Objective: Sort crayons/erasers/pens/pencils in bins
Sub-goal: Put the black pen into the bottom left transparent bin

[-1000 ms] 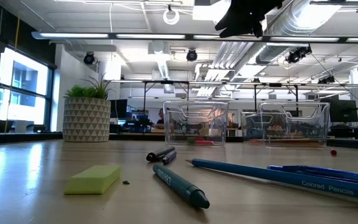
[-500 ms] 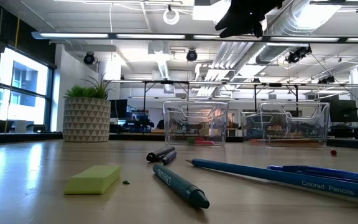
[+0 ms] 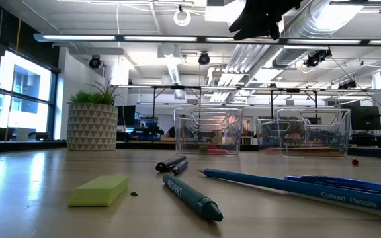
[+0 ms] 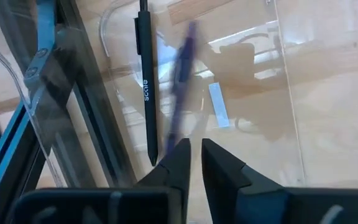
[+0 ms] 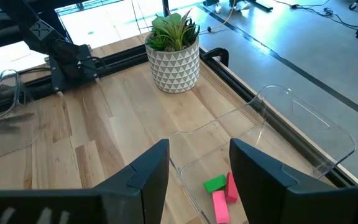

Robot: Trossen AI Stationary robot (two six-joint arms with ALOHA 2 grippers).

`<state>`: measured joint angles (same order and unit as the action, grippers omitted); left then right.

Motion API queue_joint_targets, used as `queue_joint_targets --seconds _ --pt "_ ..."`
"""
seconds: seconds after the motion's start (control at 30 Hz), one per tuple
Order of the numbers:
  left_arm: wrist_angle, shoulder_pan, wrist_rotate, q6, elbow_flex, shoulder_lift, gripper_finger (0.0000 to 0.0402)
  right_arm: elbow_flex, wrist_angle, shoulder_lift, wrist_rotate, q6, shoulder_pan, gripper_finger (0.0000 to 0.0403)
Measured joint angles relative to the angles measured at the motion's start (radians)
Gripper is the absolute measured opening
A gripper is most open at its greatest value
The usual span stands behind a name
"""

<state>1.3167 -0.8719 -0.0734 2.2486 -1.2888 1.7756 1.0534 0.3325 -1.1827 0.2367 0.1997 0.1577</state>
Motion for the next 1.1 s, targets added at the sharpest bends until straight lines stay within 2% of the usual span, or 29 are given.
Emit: queue_joint_targets --seconds 0.23,0.43,0.63,0.83,0.97,1.1 --pt "0.019 0.001 -0.001 0.027 0.0 -0.01 0.0005 0.0 0.0 0.0 0.0 0.0 0.0 0.0161" --pt "0.052 0.015 0.043 0.027 0.0 -0.083 0.003 0.0 0.0 0.0 0.0 -0.032 0.0 0.0161" --pt "0.145 0.062 0.188 0.018 -0.001 -0.197 0.0077 0.0 0.002 0.0 0.0 -0.051 0.0 0.0161" --pt "0.2 0.124 0.414 -0.017 -0.002 -0.277 0.012 0.0 0.054 0.0 0.001 -0.044 0.0 0.0161" --pt "0.204 0.192 0.51 -0.108 -0.002 -0.292 0.0131 0.0 0.097 0.0 0.028 0.006 0.0 0.0161" --pt "0.195 0.275 0.558 -0.257 -0.002 -0.29 0.0133 0.0 0.158 0.0 0.031 0.06 0.0 0.0161"
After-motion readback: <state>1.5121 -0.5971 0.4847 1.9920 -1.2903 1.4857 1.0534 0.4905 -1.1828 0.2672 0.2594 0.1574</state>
